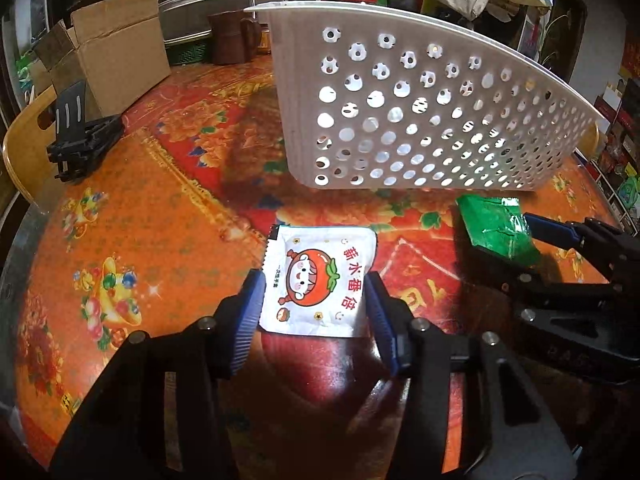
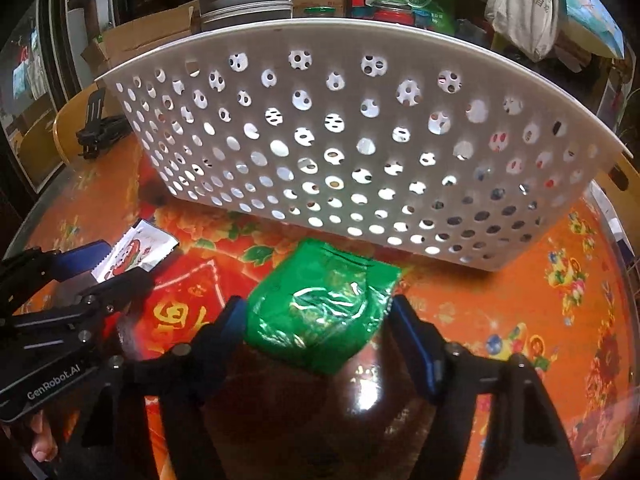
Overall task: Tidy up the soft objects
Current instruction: 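Grasp the white sachet with the left tool while the right tool grasps the green packet, then carry the sachet into the basket with the left tool while the right tool carries the green packet in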
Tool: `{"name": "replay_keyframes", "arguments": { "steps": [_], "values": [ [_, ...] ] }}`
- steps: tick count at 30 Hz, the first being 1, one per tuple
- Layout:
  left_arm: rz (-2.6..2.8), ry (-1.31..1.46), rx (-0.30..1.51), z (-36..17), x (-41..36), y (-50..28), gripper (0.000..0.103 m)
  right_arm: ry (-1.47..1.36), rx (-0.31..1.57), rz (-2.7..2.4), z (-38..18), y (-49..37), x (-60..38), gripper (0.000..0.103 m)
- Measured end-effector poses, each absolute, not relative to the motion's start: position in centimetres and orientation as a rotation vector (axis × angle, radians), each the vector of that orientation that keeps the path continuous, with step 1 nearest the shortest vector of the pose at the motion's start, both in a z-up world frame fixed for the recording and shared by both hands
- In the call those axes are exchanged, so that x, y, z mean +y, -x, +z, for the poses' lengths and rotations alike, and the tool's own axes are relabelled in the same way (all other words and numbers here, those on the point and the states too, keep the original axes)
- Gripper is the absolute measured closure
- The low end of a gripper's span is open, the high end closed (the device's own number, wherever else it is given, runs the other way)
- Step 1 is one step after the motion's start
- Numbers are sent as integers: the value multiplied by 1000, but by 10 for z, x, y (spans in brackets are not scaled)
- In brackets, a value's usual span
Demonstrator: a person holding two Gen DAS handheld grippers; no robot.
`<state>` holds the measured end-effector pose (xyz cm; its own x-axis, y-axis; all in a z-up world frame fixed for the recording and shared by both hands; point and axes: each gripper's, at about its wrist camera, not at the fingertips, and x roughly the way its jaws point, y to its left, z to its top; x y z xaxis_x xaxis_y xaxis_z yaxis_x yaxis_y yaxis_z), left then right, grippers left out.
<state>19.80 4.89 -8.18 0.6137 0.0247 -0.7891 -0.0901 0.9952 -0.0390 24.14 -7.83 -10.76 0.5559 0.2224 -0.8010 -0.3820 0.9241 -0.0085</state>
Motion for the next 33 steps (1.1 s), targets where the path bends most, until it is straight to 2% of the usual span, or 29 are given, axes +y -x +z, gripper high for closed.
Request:
{"name": "replay_keyframes", "arguments": {
  "steps": [5,6,7,10,21,33],
  "values": [
    [63,79,904,-82,50,-199,59,192,907,377,-106,-237,-82,43],
    [57,80,898,-81,49,-197,62,188,906,382,-106,-236,-85,44],
    [51,82,896,-81,49,-197,70,181,905,388,-105,-234,-88,45],
    [34,79,890,-80,44,-193,74,156,896,400,-102,-230,-96,47],
    [26,98,843,-72,48,-182,90,121,846,394,-88,-210,-128,48],
    [44,58,732,-47,45,-158,98,95,809,404,-76,-199,-143,48]
  ]
}}
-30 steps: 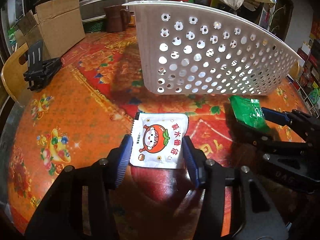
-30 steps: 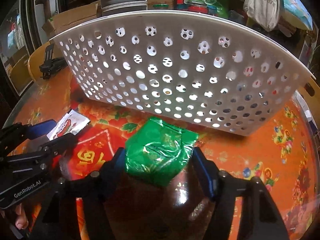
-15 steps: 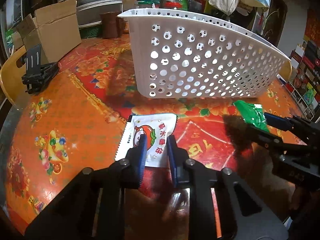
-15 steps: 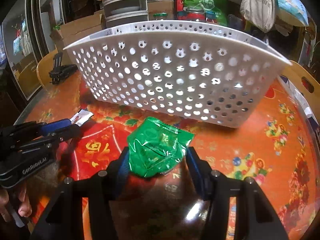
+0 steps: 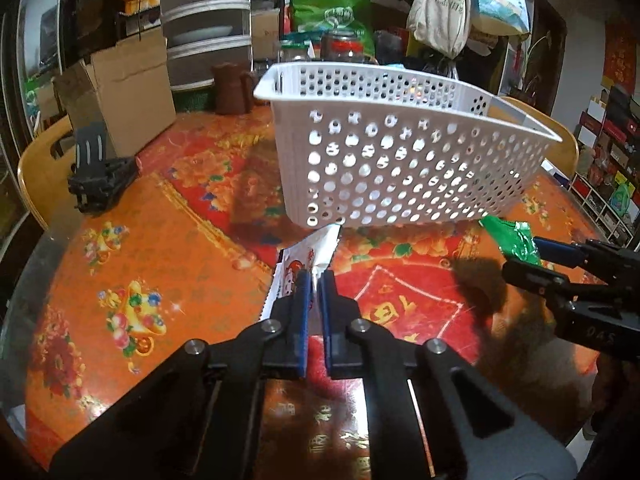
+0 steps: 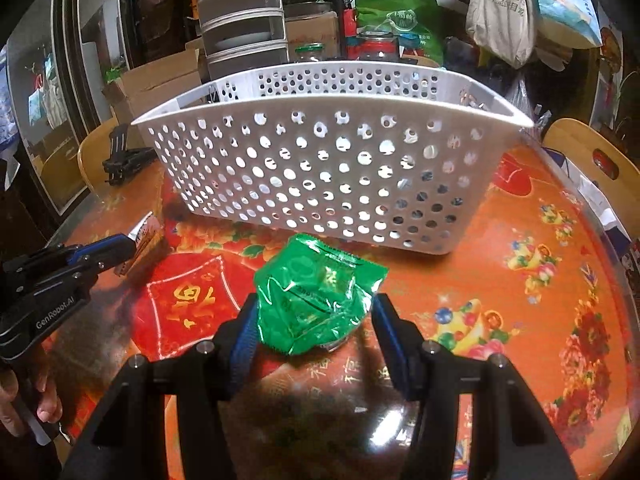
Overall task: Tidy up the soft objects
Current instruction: 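Carry the sachet into the basket with the left tool while the right tool carries the green packet in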
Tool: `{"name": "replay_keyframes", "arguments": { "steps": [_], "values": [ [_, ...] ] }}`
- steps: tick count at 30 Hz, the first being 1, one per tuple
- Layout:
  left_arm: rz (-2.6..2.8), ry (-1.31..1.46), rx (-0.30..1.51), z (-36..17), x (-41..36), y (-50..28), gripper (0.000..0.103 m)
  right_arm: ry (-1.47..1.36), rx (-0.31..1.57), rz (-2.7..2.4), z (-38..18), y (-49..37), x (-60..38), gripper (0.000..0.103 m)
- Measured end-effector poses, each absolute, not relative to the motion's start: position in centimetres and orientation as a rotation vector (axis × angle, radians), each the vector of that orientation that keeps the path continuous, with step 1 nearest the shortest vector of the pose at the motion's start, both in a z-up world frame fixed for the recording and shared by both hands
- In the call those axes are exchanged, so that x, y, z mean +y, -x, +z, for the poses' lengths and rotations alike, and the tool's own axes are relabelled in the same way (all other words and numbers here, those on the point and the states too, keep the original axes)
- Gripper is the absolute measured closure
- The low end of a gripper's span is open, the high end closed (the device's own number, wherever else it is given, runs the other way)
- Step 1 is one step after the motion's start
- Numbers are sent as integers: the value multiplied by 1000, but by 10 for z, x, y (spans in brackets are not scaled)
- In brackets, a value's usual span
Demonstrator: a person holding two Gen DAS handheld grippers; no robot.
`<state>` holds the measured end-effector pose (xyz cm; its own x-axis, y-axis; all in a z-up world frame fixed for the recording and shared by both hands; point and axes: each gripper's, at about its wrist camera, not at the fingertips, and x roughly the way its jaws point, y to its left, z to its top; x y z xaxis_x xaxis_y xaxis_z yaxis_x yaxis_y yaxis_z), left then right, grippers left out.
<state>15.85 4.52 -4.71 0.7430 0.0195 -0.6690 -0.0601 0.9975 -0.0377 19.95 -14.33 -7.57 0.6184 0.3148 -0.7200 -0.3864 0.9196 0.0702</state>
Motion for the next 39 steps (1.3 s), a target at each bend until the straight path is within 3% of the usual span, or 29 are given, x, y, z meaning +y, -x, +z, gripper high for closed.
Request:
{"name": "replay_keyframes", "arguments": {
  "steps": [23,39],
  "values": [
    [27,62,604,15,30,-126,99,86,664,385,-10,-170,-174,48],
    [29,35,512,103,12,-154,99,119,601,338,57,-219,-178,48]
  ]
}}
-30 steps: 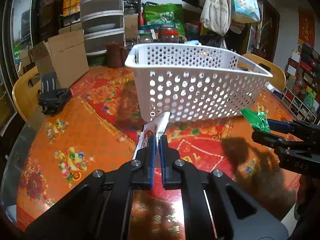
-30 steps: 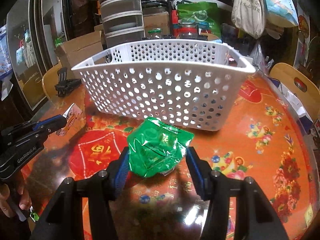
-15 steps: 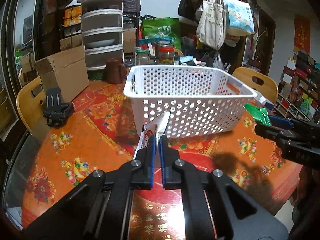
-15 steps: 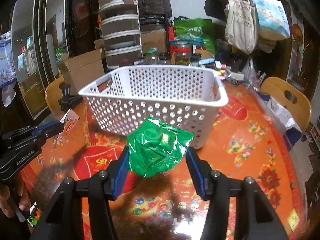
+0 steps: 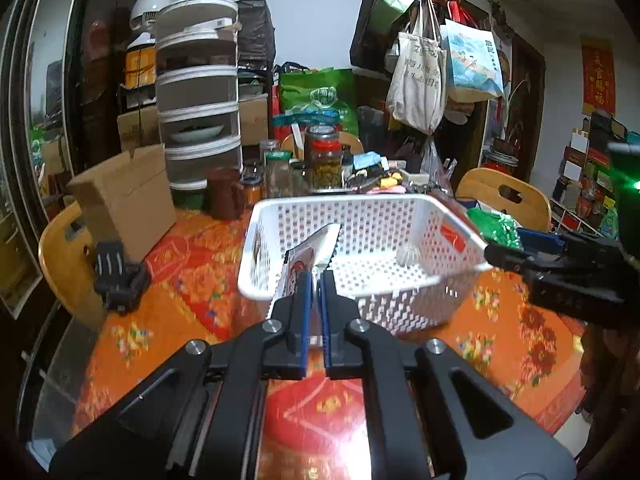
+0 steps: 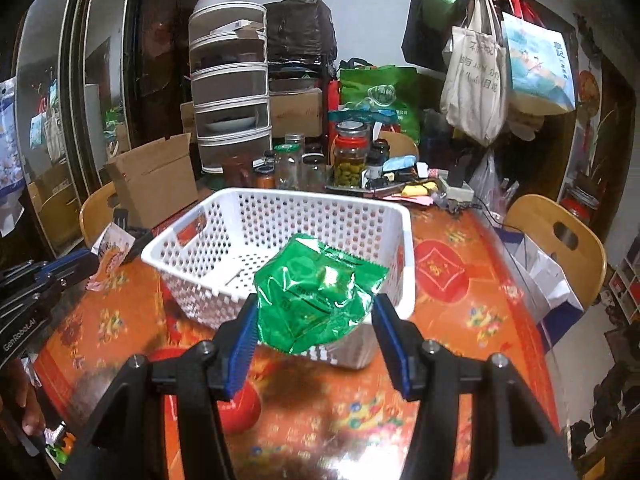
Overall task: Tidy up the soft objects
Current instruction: 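Carry the sachet into the basket with the left tool while the right tool carries the green packet in, then open both tools to release the sachet and green packet into the basket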
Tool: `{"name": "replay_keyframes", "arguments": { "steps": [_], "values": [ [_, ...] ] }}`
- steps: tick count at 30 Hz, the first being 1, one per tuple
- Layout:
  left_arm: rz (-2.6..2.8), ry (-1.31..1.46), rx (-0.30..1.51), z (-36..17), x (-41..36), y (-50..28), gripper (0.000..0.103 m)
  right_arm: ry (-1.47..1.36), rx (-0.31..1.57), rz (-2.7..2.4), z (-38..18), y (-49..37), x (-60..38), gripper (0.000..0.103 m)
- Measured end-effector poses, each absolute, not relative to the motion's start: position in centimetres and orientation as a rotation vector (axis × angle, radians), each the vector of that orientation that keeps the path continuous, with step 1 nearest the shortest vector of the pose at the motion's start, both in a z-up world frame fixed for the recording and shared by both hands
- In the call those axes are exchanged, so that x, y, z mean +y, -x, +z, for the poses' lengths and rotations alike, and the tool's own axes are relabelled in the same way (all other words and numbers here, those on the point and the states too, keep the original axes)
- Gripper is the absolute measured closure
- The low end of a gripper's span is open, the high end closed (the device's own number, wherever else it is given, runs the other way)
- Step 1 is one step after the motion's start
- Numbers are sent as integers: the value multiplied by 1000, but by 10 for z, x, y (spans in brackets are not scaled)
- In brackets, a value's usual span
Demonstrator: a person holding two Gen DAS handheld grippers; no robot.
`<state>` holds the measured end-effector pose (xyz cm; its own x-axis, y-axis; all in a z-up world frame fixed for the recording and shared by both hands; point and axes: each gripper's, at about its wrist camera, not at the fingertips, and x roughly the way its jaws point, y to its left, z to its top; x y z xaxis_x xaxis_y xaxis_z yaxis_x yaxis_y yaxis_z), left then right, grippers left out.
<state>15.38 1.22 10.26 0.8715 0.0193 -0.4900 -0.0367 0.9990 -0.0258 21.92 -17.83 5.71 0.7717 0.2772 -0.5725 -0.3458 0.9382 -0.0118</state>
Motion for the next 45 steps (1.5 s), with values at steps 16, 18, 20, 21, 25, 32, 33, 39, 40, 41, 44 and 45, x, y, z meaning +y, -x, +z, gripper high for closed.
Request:
{"name": "replay_keyframes", "arguments": {
  "steps": [16,18,20,21,25,32,33,39,40,41,44,45],
  "values": [
    [29,57,734,90,7,-327,99,154,754,274,23,-336,-152,48],
    [39,50,774,76,8,-343,99,176,775,266,14,-344,-148,48],
    [38,63,820,63,11,-358,99,182,795,265,7,-351,-146,48],
    [38,69,840,56,13,-362,99,189,806,263,3,-355,-143,48],
    [54,79,875,36,20,-374,98,203,841,257,-9,-363,-138,48],
    [60,72,884,22,25,-378,96,193,856,248,-17,-369,-135,46],
    [59,62,879,23,24,-376,94,190,852,249,-17,-368,-135,45],
    [26,94,815,34,22,-357,59,158,807,264,-7,-356,-140,28],
    [24,92,792,38,21,-352,43,155,794,266,-3,-353,-141,22],
    [30,81,762,44,19,-344,37,150,780,271,1,-348,-143,18],
    [21,58,709,60,14,-322,28,128,742,291,16,-330,-151,11],
    [14,57,707,64,13,-317,24,128,733,293,19,-326,-153,9]
  ]
}}
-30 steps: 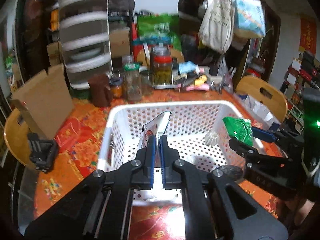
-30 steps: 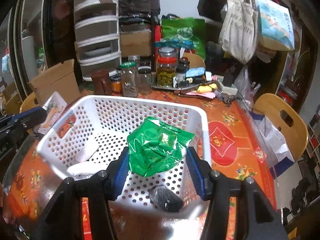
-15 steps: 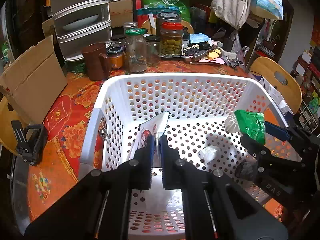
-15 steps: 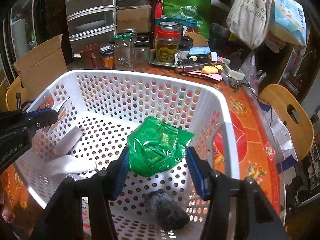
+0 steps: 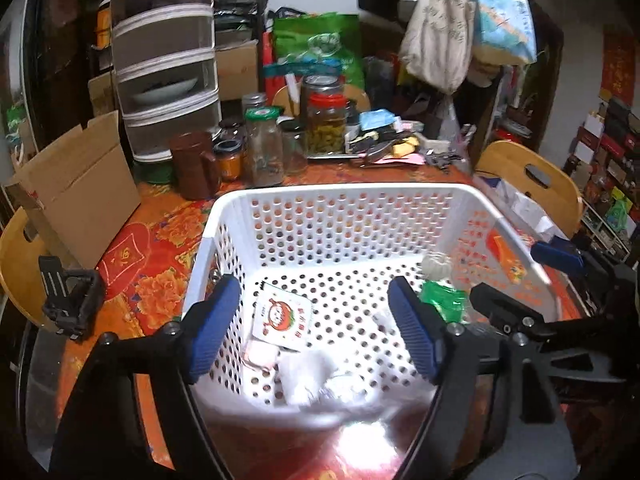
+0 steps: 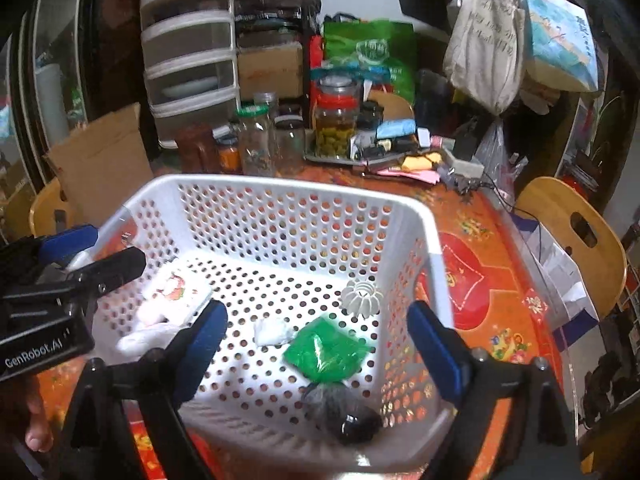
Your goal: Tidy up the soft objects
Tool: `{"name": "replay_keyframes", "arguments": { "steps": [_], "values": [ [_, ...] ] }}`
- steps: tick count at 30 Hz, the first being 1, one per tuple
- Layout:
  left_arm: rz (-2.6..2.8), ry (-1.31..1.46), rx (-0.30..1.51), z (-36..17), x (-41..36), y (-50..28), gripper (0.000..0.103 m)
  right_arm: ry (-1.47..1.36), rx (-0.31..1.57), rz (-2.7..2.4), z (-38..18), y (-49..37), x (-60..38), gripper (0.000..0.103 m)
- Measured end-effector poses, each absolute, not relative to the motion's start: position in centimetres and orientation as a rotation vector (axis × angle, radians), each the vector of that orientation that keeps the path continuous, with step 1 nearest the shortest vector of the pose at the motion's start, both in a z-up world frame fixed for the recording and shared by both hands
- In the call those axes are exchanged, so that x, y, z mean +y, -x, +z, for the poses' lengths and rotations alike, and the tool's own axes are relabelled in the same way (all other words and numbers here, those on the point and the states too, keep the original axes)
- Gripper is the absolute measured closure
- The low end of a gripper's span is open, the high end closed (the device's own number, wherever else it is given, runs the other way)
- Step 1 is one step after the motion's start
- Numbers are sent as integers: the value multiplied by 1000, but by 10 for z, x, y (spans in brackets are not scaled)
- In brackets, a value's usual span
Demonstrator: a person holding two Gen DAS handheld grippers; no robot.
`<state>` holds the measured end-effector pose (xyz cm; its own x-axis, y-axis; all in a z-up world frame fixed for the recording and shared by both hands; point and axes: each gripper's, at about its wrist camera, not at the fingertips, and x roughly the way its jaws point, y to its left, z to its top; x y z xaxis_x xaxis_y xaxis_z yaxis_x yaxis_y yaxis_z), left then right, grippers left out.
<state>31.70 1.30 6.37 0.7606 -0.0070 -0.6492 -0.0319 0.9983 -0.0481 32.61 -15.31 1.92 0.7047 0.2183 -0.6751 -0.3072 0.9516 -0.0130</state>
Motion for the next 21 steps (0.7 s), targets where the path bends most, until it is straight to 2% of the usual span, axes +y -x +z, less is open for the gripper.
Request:
{"name": "replay_keyframes", "arguments": {
  "steps": [2,4,6,14,21],
  "values": [
    [5,46,682,73,10,-301,17,135,701,289,28,-312,-157,4],
    [5,25,651,84,7,-282,5,131,673,299,37,-296,-162,2],
    [2,23,630,92,7,-265,0,141,639,305,47,-277,-165,1],
    [14,-12,570,134,15,-167,0,218,503,269,90,-182,-182,0],
    [26,-1,549,150,16,-65,0,162,504,303,104,-110,-200,0]
  ]
}}
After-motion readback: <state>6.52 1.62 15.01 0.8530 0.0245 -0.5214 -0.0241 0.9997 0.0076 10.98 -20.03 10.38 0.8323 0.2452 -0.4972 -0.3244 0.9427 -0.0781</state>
